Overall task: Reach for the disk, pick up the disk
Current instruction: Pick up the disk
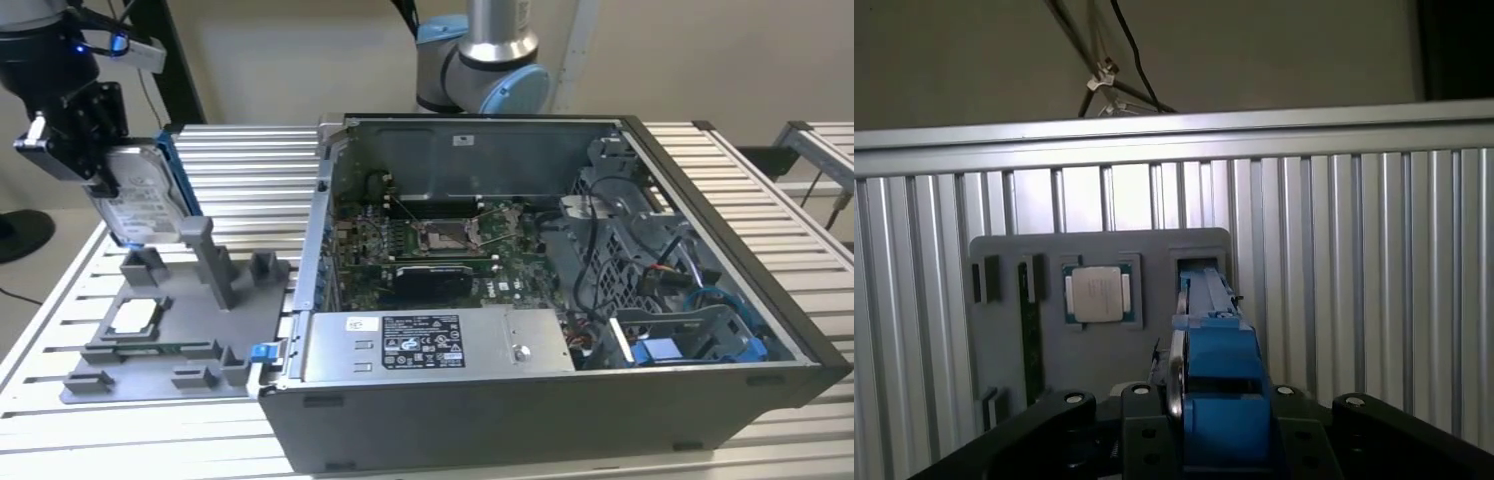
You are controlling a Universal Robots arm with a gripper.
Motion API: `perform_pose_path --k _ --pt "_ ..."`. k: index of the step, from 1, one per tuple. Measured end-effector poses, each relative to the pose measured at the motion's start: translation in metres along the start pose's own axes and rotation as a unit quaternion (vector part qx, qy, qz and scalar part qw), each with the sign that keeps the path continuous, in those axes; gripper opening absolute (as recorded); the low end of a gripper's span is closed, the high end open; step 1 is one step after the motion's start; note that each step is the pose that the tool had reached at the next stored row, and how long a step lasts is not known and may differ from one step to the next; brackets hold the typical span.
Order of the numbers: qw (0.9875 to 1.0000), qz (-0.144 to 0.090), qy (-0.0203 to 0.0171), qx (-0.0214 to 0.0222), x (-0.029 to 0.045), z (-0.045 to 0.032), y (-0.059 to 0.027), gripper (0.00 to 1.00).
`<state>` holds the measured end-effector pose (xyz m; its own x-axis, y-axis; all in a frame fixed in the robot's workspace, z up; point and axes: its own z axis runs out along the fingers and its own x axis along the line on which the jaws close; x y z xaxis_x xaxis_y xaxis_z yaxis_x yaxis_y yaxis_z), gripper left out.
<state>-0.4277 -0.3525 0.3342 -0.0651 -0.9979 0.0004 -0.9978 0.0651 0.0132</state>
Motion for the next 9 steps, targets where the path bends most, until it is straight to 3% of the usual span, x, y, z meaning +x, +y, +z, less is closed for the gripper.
perform_pose_path --k 9 --pt "1.0 0.0 0.0 0.0 0.0 -0.0095 0.0001 0.0"
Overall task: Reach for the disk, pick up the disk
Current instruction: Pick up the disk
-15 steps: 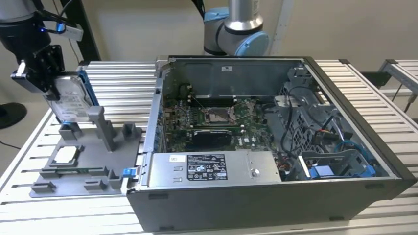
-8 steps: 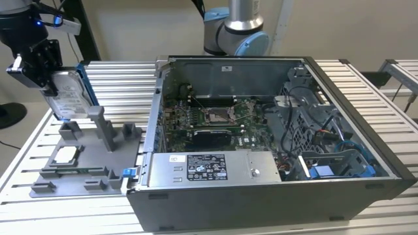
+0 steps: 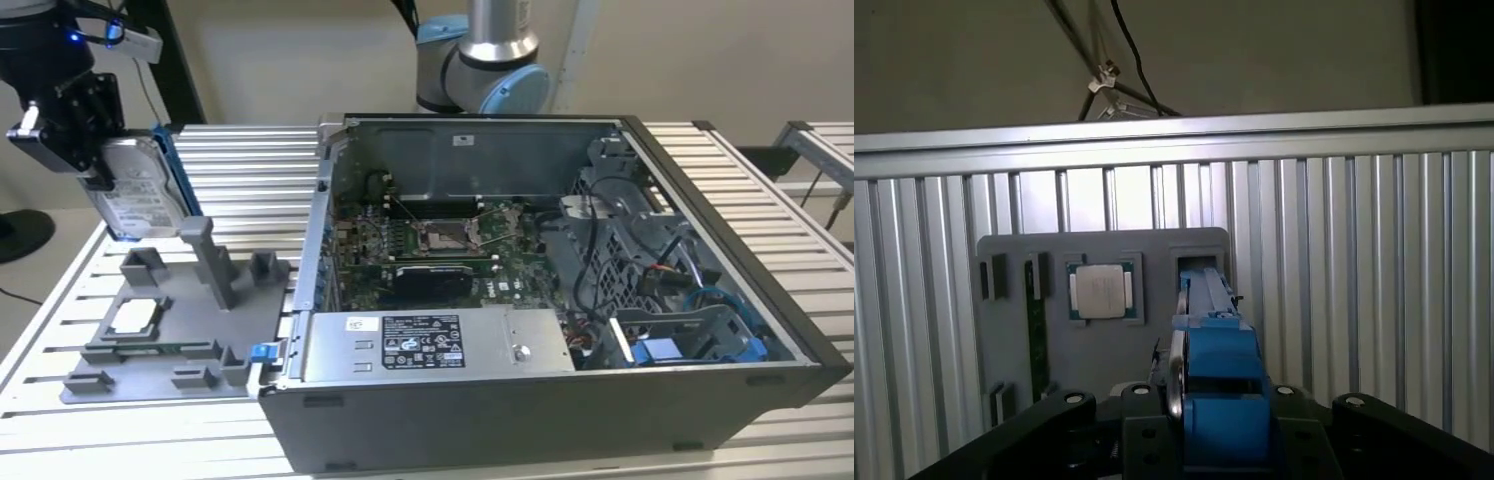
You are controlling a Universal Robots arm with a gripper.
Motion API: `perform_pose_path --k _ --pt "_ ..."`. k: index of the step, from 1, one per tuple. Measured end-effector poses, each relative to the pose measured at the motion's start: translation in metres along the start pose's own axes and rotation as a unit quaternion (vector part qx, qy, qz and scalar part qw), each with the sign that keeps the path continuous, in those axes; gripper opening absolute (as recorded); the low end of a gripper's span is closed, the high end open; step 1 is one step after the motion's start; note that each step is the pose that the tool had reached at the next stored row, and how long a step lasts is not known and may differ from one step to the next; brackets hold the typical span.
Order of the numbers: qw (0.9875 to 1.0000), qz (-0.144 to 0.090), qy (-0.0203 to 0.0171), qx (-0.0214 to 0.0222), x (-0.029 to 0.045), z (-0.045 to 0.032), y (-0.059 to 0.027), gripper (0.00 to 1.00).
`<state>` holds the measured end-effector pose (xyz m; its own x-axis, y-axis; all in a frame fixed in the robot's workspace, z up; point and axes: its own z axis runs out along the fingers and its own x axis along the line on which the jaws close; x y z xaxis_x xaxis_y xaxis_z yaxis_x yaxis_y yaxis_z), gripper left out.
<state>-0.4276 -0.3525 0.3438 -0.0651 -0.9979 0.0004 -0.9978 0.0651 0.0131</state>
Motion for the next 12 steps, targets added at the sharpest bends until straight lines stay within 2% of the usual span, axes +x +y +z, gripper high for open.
perform_pose_path --k 12 --pt "1.0 0.0 0.0 0.0 0.0 -0.0109 0.0002 0.0"
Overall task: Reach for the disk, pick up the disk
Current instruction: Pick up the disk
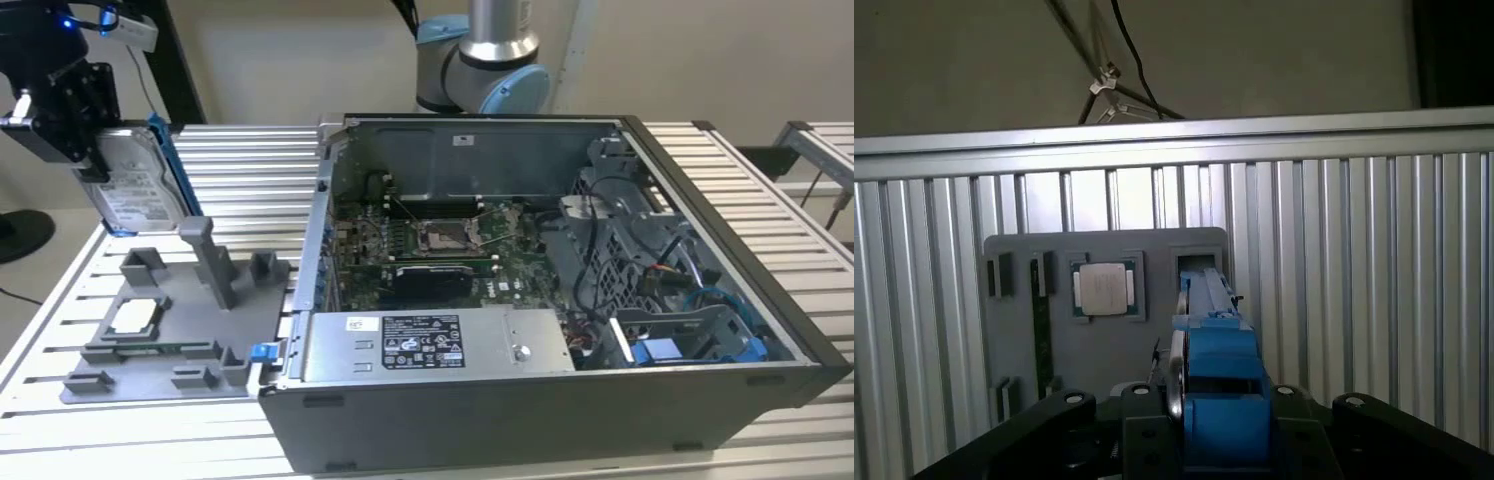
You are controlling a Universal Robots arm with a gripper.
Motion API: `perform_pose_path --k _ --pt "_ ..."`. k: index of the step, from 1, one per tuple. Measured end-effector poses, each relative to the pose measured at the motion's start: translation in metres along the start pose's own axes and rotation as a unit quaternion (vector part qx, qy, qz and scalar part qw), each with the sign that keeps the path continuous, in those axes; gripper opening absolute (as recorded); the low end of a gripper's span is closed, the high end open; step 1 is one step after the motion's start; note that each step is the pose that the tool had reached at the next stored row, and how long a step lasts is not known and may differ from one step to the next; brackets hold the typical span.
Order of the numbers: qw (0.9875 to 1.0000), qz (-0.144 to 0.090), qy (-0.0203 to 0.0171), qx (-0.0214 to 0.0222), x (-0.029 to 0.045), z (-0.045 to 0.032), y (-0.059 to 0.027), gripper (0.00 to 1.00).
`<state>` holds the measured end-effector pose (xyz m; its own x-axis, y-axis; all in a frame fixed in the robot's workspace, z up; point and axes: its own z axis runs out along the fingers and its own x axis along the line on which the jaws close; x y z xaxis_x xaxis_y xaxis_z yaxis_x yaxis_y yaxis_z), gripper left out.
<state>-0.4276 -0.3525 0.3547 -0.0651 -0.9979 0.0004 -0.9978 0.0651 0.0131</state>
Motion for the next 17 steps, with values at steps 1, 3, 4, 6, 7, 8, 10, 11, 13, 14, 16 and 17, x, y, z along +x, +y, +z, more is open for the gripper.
perform_pose_path --k 1,3,4,6,7,8,10,11,13,14,16,17 --pt "1.0 0.0 0.0 0.0 0.0 -0.001 0.0 0.0" --pt "1.0 0.0 0.0 0.0 0.0 -0.0029 0.0 0.0" --pt "1.0 0.0 0.0 0.0 0.0 -0.0039 0.0001 0.0" --pt "1.0 0.0 0.0 0.0 0.0 -0.0056 0.0001 0.0" --pt "1.0 0.0 0.0 0.0 0.0 -0.0064 0.0001 0.0" --pt "1.0 0.0 0.0 0.0 0.0 -0.0071 0.0001 0.0" --pt "1.0 0.0 0.0 0.0 0.0 -0.0085 0.0001 0.0" --pt "1.0 0.0 0.0 0.0 0.0 -0.0092 0.0001 0.0" --pt "1.0 0.0 0.0 0.0 0.0 -0.011 0.0001 0.0" --pt "1.0 0.0 0.0 0.0 0.0 -0.0127 0.0002 0.0" --pt "1.0 0.0 0.0 0.0 0.0 -0.017 0.0002 0.0" --pt "1.0 0.0 0.0 0.0 0.0 -0.0194 0.0002 0.0"
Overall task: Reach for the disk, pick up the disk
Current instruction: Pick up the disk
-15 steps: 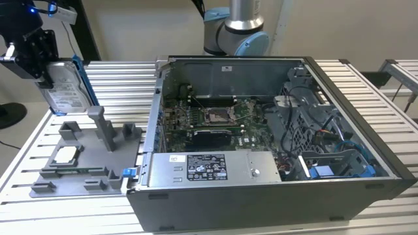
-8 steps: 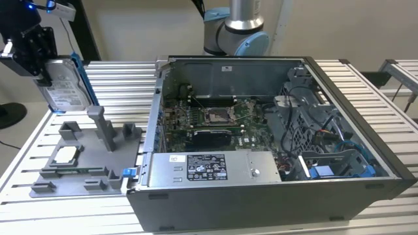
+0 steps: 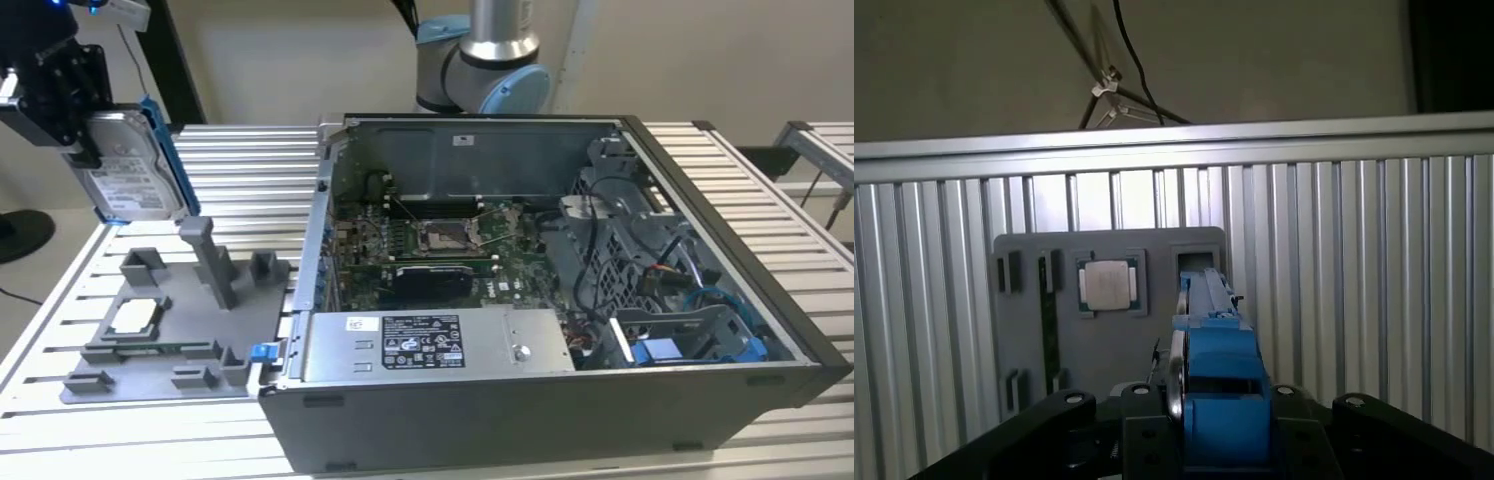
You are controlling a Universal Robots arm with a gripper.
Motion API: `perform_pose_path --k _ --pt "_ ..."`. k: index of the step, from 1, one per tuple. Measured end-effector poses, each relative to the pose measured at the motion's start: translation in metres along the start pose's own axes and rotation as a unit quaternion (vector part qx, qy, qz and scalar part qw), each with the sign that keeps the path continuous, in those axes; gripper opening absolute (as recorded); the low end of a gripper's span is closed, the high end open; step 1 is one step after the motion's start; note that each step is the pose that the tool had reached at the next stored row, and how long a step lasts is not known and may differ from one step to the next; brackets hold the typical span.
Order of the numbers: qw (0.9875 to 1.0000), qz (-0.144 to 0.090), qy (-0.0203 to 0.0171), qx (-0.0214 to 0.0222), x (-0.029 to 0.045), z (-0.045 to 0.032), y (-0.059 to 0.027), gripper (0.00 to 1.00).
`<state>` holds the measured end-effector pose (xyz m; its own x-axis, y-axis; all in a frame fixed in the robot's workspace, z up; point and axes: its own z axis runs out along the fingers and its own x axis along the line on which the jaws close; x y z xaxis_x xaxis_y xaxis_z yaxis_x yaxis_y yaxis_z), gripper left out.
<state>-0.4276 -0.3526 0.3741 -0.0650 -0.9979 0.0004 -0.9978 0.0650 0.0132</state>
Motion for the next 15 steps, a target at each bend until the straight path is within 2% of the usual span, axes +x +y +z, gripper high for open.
perform_pose_path --k 8,11,15 --pt "1.0 0.0 0.0 0.0 0.0 -0.0195 0.0003 0.0" --pt "1.0 0.0 0.0 0.0 0.0 -0.0237 0.0003 0.0" --pt "1.0 0.0 -0.0001 0.0001 0.0 -0.0241 0.0003 0.0"
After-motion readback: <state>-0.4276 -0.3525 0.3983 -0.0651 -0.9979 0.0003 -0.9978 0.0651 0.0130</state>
